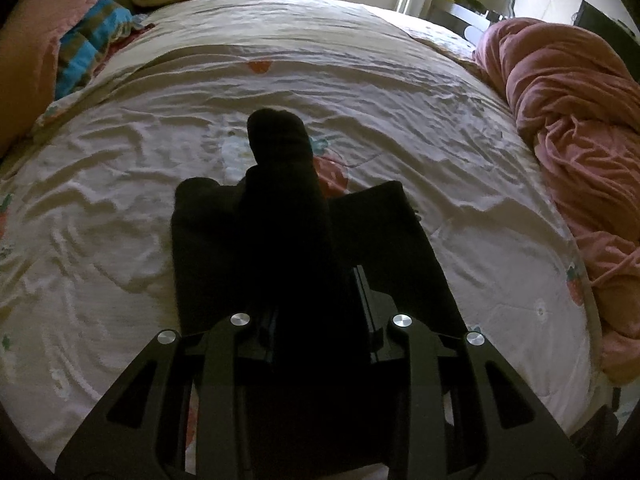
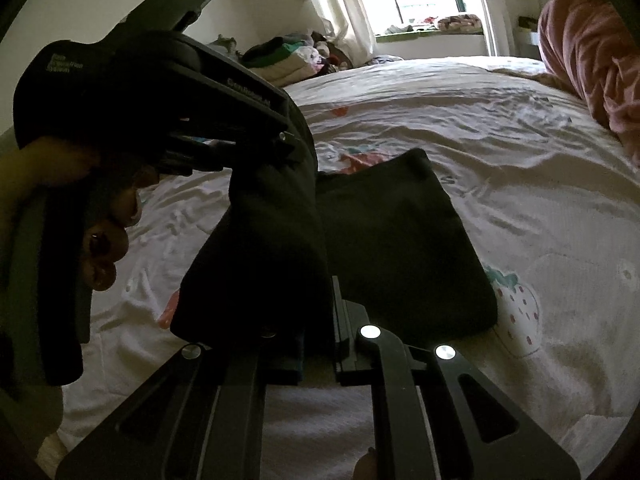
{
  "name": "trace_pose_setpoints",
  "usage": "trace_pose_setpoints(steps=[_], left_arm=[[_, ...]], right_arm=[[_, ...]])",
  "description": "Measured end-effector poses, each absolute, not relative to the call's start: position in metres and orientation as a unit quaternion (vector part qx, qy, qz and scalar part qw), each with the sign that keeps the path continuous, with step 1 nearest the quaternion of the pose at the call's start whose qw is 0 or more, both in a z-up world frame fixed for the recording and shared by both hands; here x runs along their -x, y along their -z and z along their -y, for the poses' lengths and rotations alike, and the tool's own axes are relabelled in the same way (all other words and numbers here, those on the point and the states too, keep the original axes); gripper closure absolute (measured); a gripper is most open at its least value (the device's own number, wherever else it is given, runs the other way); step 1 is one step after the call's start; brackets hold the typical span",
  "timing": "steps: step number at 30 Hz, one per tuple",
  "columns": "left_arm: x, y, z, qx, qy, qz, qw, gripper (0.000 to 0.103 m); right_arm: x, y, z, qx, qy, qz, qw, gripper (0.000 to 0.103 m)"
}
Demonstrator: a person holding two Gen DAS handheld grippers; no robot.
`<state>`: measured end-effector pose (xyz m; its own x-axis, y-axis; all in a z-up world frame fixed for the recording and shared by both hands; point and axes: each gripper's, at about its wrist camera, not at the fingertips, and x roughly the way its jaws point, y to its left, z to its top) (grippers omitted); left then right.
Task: Fold small clothes
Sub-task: 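Fold the held side over toward the sweatshirt middle with the left gripper, then grasp the opposite sweatshirt side with the right gripper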
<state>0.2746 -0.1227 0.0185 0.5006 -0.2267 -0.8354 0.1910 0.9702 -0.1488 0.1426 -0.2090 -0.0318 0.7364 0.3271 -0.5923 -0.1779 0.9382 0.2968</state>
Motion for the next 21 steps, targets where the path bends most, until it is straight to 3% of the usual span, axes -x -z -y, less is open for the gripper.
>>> trace_pose_setpoints(steps=[8,10,11,12,16,21], left_arm=[[-0.279,-0.013,0.138,0.014,0.129,-0.485,0.865,0.077],[-0.281,-0.011,0.142,0.015,0.131,-0.488,0.863,0.064],[-0.282,-0.009,0.143,0.018,0.13,-0.49,0.862,0.05],[-0.283,-0.007,0.145,0.02,0.13,-0.492,0.861,0.043],[-0.282,0.0,0.142,0.054,0.15,-0.499,0.852,0.033],[-0.274,-0.001,0.123,0.086,0.15,-0.493,0.853,0.032]], right_arm=[[-0.14,0.035,0.219,-0.127,-0.133,-0.339,0.923,0.093],[-0.142,0.039,0.223,-0.141,-0.133,-0.346,0.918,0.092],[-0.143,0.042,0.227,-0.152,-0.131,-0.353,0.914,0.089],[-0.145,0.045,0.232,-0.164,-0.129,-0.36,0.909,0.086],[-0.153,0.064,0.253,-0.239,-0.136,-0.397,0.876,0.082],[-0.151,0.073,0.267,-0.289,-0.151,-0.406,0.854,0.077]])
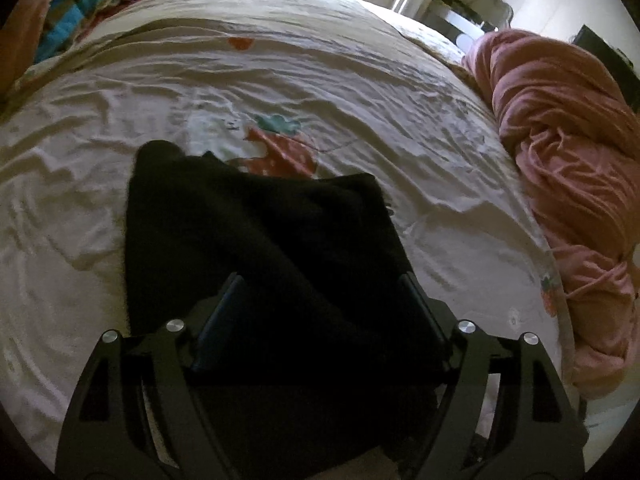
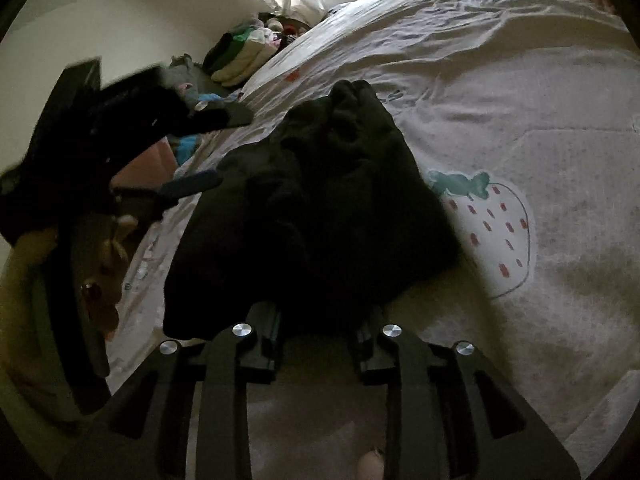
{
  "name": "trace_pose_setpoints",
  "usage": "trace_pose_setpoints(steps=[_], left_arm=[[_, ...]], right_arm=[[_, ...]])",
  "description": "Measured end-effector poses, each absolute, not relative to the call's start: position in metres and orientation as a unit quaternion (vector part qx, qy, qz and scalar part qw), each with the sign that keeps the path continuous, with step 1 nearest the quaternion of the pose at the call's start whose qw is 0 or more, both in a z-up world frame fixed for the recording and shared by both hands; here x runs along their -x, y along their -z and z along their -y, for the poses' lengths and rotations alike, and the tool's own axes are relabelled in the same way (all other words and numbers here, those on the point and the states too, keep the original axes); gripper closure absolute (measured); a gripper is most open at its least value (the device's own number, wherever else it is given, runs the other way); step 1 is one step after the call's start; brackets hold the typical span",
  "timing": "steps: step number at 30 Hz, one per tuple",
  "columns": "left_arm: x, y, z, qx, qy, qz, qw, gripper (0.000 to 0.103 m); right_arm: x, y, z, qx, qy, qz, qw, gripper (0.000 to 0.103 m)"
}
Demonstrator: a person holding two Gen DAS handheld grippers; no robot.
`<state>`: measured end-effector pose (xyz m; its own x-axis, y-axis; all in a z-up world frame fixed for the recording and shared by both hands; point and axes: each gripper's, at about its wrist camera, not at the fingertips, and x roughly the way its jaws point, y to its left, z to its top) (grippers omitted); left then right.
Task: Fold small clothes
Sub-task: 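Grasp the opposite sweatshirt side with the right gripper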
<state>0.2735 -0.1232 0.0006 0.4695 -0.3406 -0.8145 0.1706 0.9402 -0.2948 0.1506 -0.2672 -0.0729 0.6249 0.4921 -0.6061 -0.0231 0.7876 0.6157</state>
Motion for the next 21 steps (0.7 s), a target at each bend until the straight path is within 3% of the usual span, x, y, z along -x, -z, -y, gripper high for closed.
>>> trace_pose_setpoints(steps=[4,6,7,14,21], left_arm=[[-0.261,-0.005,0.101,0.089,0.135,-0.473,0.866,0.032],[-0.255,-0.004,0.091,0.08,0.12,-0.464,0.874,0.032],[-0.25,-0.002,0.084,0.075,0.109,-0.461,0.878,0.032],[-0.238,0.016,0.069,0.043,0.074,-0.454,0.887,0.032],[-0.231,0.031,0.066,0.058,0.082,-0.455,0.885,0.032]], right_arm=[[-0.15,0.069,0.272,-0.299,-0.172,-0.418,0.841,0.067],[-0.15,0.06,0.28,-0.307,-0.187,-0.417,0.835,0.051],[-0.149,0.053,0.286,-0.306,-0.189,-0.412,0.837,0.05],[-0.19,-0.003,0.298,-0.211,-0.189,-0.396,0.874,0.046],[-0.271,0.02,0.278,-0.173,-0.185,-0.458,0.852,0.046]])
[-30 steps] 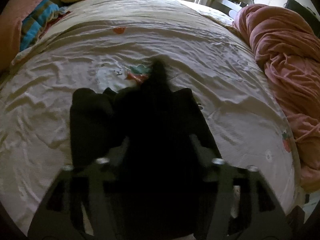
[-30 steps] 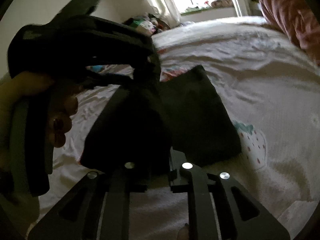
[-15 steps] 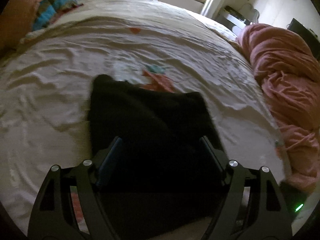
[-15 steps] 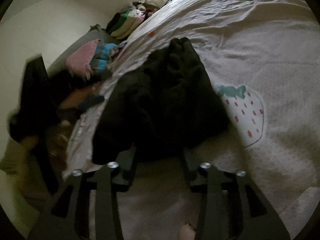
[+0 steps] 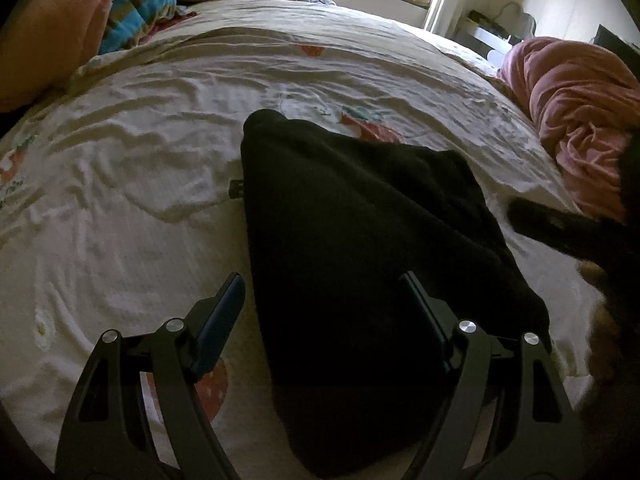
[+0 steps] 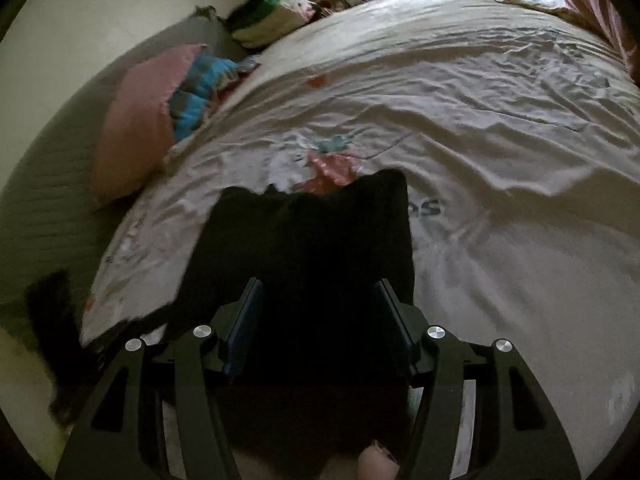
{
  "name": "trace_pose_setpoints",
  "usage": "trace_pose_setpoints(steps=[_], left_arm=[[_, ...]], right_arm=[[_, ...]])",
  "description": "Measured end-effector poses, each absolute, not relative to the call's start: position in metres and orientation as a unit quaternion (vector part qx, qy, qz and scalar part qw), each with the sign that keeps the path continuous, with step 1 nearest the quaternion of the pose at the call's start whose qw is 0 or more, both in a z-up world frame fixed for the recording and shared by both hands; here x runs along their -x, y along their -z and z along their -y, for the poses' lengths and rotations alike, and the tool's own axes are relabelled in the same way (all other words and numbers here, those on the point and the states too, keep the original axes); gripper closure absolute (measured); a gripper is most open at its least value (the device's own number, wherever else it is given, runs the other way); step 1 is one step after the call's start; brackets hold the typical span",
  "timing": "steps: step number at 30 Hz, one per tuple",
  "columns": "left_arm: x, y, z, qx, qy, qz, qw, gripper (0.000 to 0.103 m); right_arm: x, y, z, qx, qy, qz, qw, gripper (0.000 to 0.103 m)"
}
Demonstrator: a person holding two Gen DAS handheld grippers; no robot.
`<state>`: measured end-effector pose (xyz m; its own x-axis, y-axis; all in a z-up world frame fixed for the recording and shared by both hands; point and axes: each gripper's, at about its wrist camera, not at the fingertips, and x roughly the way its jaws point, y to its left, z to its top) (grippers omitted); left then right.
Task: Fold small clothes
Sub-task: 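Grasp the opposite sweatshirt side with the right gripper, then fold that side over the first fold with the right gripper and open it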
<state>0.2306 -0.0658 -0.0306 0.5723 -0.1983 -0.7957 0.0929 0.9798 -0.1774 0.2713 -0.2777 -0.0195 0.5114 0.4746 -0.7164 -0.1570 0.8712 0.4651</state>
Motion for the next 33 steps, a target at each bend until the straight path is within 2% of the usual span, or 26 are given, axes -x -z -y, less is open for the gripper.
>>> trace_pose_setpoints(steps=[6,8,11,13,14,15,23,28,33], left_arm=[[-0.228,0.033,0.062,0.069,0.091,-0.455,0.883,0.031],[-0.228,0.033,0.062,0.071,0.093,-0.455,0.883,0.031],[-0.228,0.032,0.059,0.077,0.092,-0.453,0.883,0.03],[-0.228,0.033,0.058,0.084,0.091,-0.454,0.882,0.029],[-0.229,0.033,0.058,0.084,0.09,-0.455,0.882,0.029],[-0.229,0.034,0.058,0.083,0.089,-0.455,0.882,0.029],[-0.228,0.029,0.069,0.096,0.117,-0.457,0.877,0.029],[-0.225,0.034,0.08,0.077,0.116,-0.462,0.876,0.029],[-0.223,0.039,0.074,0.084,0.115,-0.468,0.872,0.027]], right_arm=[[-0.302,0.041,0.273,-0.18,-0.178,-0.481,0.84,0.046],[-0.305,0.039,0.271,-0.177,-0.18,-0.481,0.84,0.054],[-0.31,0.036,0.266,-0.175,-0.185,-0.475,0.842,0.056],[-0.319,0.038,0.256,-0.159,-0.193,-0.48,0.841,0.066],[-0.322,0.041,0.252,-0.141,-0.188,-0.484,0.843,0.084],[-0.324,0.041,0.249,-0.127,-0.186,-0.484,0.845,0.09],[-0.311,-0.011,0.267,-0.068,-0.2,-0.412,0.886,0.092],[-0.327,0.026,0.275,-0.058,-0.173,-0.461,0.868,0.092],[-0.323,0.049,0.286,-0.096,-0.164,-0.465,0.865,0.085]])
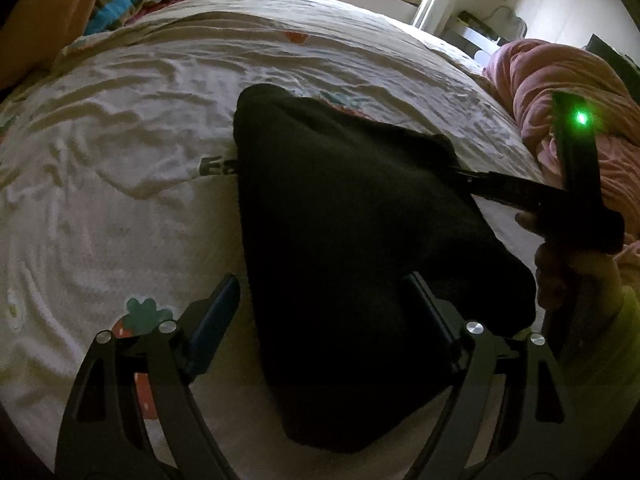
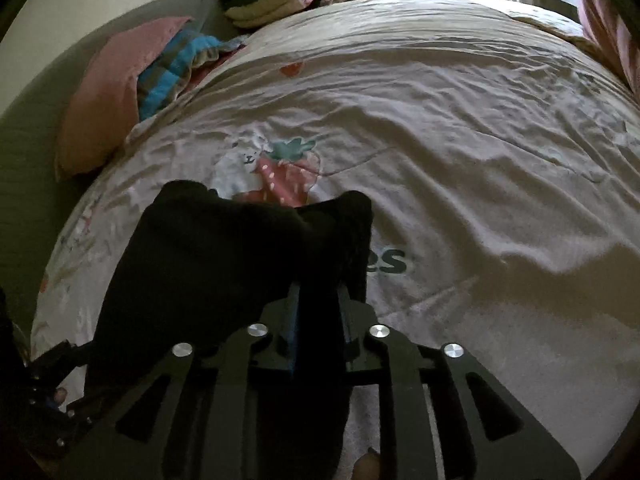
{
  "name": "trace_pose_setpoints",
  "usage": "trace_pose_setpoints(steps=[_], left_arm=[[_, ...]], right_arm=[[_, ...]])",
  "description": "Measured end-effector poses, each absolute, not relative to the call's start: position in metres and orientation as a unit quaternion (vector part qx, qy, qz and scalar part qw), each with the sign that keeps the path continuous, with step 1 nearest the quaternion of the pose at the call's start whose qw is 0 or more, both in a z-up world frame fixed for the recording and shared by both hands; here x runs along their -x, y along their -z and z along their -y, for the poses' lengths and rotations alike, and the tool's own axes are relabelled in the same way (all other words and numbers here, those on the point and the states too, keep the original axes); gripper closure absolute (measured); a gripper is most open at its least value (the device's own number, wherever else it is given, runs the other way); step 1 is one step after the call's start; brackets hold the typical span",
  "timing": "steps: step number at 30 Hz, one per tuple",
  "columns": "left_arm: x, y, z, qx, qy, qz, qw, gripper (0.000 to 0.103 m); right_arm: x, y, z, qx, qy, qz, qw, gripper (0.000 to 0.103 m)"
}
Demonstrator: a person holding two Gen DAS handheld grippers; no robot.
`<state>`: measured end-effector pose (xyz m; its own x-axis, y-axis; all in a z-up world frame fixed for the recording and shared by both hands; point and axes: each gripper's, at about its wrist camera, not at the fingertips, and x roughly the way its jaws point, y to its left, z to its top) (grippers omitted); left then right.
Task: Fold small clothes
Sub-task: 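Fold that side over the first fold with the right gripper and open it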
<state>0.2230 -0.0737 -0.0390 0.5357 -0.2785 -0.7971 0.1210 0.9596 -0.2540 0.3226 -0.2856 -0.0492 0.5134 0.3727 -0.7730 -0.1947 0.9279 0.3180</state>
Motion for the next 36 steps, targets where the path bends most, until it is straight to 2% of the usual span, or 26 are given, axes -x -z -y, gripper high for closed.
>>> trace_pose_setpoints(steps=[6,10,14,21,28,31,36], left_arm=[[-0.222,0.036,0.075,0.073,0.111,-0.465,0.875,0.027],[-0.22,0.035,0.073,0.074,0.112,-0.466,0.874,0.027],[-0.218,0.033,0.072,0.071,0.113,-0.465,0.875,0.027],[-0.213,0.029,0.069,0.067,0.113,-0.46,0.878,0.027],[-0.203,0.026,0.064,0.067,0.114,-0.457,0.88,0.027],[-0.199,0.028,0.061,0.071,0.114,-0.458,0.879,0.026],[-0.19,0.026,0.058,0.067,0.116,-0.454,0.881,0.026]], right_arm=[[-0.299,0.029,0.286,-0.063,-0.141,-0.44,0.884,0.081],[-0.278,0.015,0.29,-0.08,-0.144,-0.417,0.894,0.079],[-0.256,0.003,0.29,-0.095,-0.16,-0.402,0.896,0.067],[-0.217,-0.008,0.287,-0.099,-0.188,-0.393,0.894,0.061],[-0.195,0.007,0.28,-0.091,-0.198,-0.417,0.882,0.06],[-0.191,0.023,0.28,-0.083,-0.181,-0.446,0.872,0.065],[-0.182,0.037,0.283,-0.081,-0.152,-0.459,0.872,0.064]])
